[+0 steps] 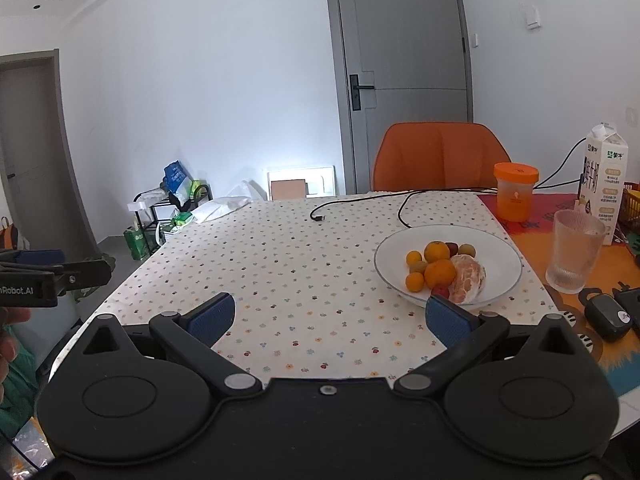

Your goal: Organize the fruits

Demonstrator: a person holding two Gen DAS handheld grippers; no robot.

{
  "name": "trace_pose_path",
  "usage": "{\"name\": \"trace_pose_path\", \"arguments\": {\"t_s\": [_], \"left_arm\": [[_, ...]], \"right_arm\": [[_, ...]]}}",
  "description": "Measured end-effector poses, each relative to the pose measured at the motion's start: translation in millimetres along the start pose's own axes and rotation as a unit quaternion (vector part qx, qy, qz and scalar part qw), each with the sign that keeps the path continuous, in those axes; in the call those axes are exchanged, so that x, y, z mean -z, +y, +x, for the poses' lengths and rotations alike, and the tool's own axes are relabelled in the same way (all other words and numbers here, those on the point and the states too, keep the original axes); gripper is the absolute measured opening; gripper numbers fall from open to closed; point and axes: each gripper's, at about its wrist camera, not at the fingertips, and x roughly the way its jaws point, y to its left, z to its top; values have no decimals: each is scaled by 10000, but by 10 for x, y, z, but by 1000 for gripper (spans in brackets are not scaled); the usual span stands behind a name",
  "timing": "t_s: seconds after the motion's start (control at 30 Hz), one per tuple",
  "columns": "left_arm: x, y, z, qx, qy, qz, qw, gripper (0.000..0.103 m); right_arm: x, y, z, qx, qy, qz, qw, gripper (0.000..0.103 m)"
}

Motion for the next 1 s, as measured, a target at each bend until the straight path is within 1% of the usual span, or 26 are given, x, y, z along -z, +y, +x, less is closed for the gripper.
{"name": "trace_pose_path", "arguments": {"t_s": [0.47, 1.0], "left_arm": [[36, 47, 45, -70, 106, -68, 9999, 100], [47, 67, 68, -69, 193, -106, 9997, 100]], "right_arm": [[-7, 16, 11, 8, 2, -29, 10000, 103], [1, 10, 28, 29, 27, -43, 10000, 103]]}}
